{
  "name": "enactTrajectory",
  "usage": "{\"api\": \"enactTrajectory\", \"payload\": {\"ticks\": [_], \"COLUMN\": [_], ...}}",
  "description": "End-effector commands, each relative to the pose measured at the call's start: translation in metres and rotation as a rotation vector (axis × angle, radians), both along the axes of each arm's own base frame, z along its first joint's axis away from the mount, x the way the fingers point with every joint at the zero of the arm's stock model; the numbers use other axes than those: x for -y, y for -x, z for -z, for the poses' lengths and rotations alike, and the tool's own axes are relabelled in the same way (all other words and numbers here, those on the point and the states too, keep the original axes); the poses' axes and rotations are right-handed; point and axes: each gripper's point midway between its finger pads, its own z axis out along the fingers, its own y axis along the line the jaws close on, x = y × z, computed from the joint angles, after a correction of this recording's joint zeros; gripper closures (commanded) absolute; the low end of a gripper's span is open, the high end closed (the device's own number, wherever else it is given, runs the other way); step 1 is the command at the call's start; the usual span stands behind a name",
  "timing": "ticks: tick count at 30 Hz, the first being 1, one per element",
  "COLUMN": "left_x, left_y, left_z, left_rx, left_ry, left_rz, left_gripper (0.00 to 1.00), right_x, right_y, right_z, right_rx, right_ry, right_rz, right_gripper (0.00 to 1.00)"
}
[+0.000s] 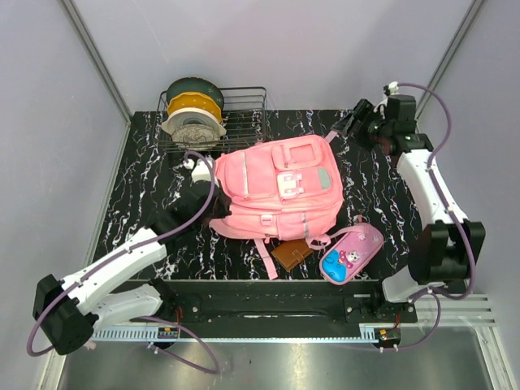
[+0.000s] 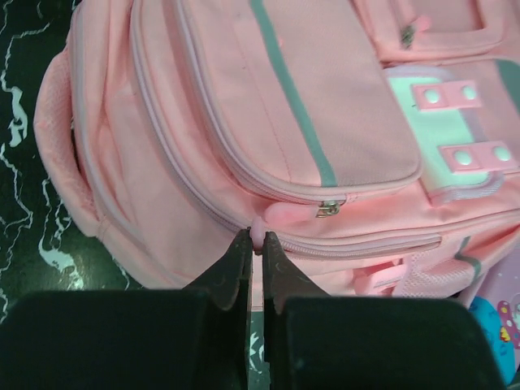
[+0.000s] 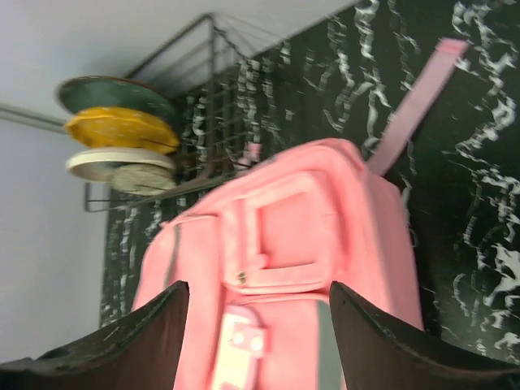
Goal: Pack the student bag
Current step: Unzip the student bag at the center of the board.
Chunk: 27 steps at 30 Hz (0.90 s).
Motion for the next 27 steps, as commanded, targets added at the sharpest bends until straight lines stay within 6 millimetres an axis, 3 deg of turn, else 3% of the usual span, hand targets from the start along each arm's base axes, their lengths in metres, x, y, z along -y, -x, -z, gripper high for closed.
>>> {"api": "enactTrajectory", "payload": {"ticks": [1, 4, 5, 8, 11, 16, 19, 27], "left_x": [0.032, 0.053, 0.062, 0.078, 0.095, 0.106, 0.111, 0.124], "left_y": [-0.014, -0.012, -0.008, -0.007, 0.000, 0.003, 0.004, 0.008], "left_z": [-0.055, -0.055, -0.053, -0.053, -0.057, -0.062, -0.066, -0.071], "left_rx": [0.099, 0.078, 0.069, 0.058, 0.061, 0.076, 0.085, 0.093], "left_ry": [0.095, 0.101, 0.100, 0.102, 0.113, 0.110, 0.116, 0.117], "left_rz": [0.062, 0.093, 0.115, 0.130, 0.175, 0.201, 0.214, 0.261], "left_gripper": [1.00, 1.00, 1.00, 1.00, 1.00, 1.00, 1.00, 1.00], "right_x": [-0.030, -0.079, -0.102, -0.137, -0.149, -0.154, -0.157, -0.161], "right_y": [0.044, 0.082, 0.102, 0.140, 0.161, 0.184, 0.193, 0.188], "right_z": [-0.050, -0.073, -0.050, -0.043, -0.033, 0.010, 0.026, 0.046], "right_rx": [0.060, 0.059, -0.057, -0.110, -0.175, -0.325, -0.370, -0.401], "right_ry": [-0.114, -0.360, -0.451, -0.551, -0.582, -0.598, -0.605, -0.604], "right_rz": [-0.145, -0.280, -0.293, -0.334, -0.309, -0.210, -0.189, -0.148], "right_gripper": [0.26, 0.30, 0.31, 0.32, 0.33, 0.40, 0.43, 0.46]}}
